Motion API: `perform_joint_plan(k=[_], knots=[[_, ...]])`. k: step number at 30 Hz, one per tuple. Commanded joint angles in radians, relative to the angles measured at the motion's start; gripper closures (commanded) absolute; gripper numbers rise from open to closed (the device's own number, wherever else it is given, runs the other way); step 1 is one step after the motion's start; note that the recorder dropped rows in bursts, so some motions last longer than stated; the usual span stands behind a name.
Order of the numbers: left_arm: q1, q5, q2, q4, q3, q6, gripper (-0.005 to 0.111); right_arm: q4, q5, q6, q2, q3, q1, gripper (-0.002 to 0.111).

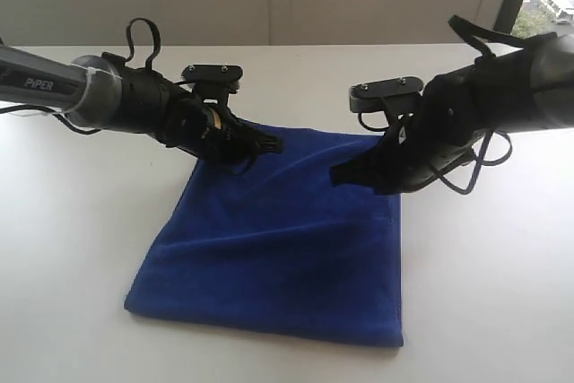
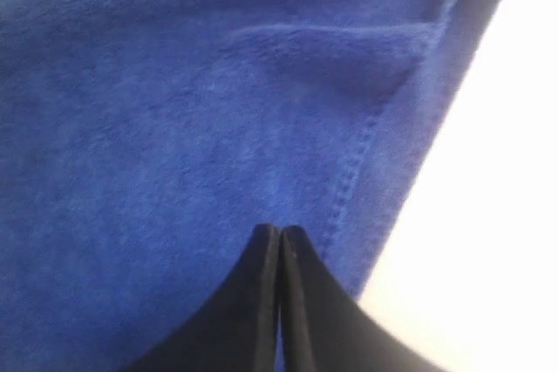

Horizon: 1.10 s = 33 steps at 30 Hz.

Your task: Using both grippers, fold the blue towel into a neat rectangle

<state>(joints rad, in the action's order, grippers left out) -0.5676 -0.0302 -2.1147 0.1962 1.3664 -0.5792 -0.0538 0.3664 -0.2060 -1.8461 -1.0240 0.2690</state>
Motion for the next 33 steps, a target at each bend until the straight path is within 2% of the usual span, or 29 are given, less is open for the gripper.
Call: perform_joint_plan(k=[1,8,15,20,30,33], knots=[[-0.003,0.008,-0.018,0.000,-0.004,0.012,0.104,-0.009,-0.051,-0.011,-0.044,-0.004,-0.044,0.108],[0.007,0.041,-0.020,0.000,-0.004,0.038,0.104,-0.014,-0.054,-0.007,-0.119,-0.043,-0.085,0.108],[0.081,0.085,-0.020,-0.010,-0.004,-0.020,0.104,-0.030,-0.017,0.047,-0.156,-0.108,-0.112,0.108],[0.105,0.083,-0.020,-0.012,-0.004,-0.104,0.104,-0.030,-0.018,0.050,-0.159,-0.135,-0.112,0.108],[0.106,-0.005,0.050,-0.012,-0.004,-0.104,0.104,-0.025,0.063,0.057,-0.103,-0.201,-0.109,0.108],[0.106,-0.028,0.060,-0.012,-0.004,-0.139,0.104,0.023,0.123,0.114,-0.074,-0.201,-0.093,0.108]])
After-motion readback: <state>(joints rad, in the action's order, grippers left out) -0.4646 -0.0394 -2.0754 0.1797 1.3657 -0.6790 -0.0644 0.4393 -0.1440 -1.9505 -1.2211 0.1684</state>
